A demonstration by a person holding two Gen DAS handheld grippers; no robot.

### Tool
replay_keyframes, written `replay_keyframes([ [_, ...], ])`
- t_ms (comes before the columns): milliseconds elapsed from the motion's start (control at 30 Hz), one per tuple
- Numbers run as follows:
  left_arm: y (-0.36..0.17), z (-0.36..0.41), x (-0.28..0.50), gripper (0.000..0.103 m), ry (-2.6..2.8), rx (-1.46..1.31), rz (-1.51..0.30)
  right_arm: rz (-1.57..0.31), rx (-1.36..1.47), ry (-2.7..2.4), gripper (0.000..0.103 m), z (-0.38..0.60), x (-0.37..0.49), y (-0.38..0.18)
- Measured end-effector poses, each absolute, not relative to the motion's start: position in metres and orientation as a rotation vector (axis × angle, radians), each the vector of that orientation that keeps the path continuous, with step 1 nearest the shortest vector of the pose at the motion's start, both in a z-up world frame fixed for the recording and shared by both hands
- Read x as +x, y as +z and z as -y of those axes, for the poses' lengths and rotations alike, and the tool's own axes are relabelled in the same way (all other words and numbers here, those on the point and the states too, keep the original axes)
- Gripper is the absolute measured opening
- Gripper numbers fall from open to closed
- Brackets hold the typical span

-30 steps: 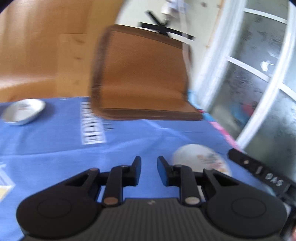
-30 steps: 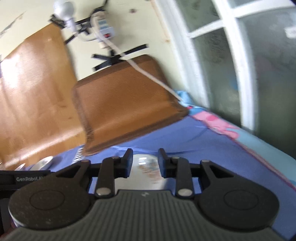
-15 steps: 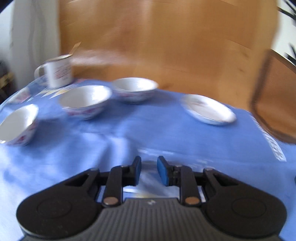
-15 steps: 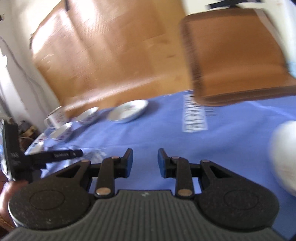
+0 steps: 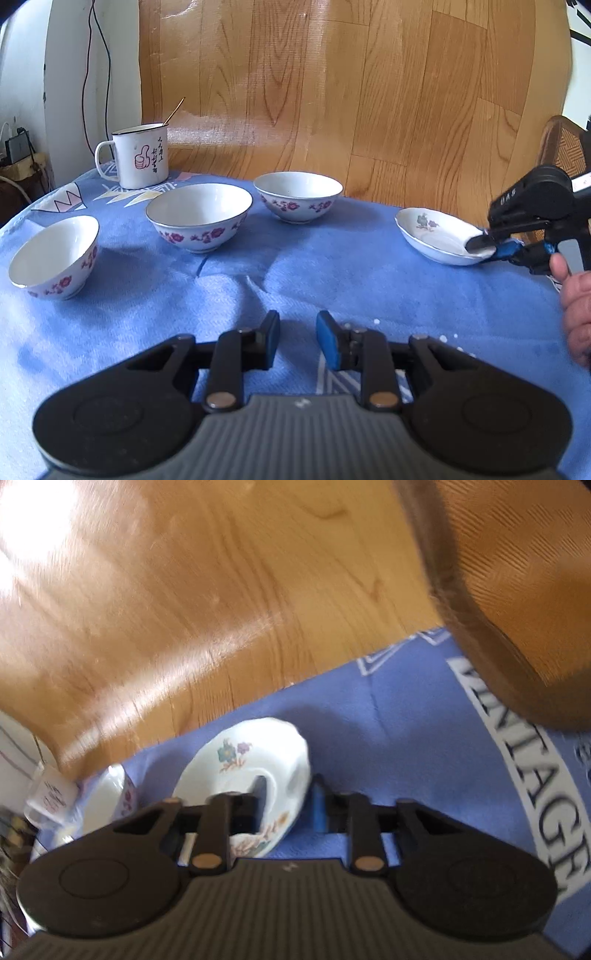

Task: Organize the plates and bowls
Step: 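Grasp the small white saucer rim with the right gripper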

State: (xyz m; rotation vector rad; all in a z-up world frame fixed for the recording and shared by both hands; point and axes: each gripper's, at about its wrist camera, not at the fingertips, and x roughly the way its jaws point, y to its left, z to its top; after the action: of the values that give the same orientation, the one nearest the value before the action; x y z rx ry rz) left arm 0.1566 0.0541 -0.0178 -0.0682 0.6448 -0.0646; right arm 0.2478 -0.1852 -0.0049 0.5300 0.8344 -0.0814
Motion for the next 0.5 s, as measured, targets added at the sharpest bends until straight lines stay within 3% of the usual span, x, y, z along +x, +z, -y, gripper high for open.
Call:
replay_keyframes([
  [500,-0.018,-0.053,0.154,0.032,-0.064,-0.045,-0.647,-0.863,0.593,0.147,0.013,0.209,0.086,0.001],
])
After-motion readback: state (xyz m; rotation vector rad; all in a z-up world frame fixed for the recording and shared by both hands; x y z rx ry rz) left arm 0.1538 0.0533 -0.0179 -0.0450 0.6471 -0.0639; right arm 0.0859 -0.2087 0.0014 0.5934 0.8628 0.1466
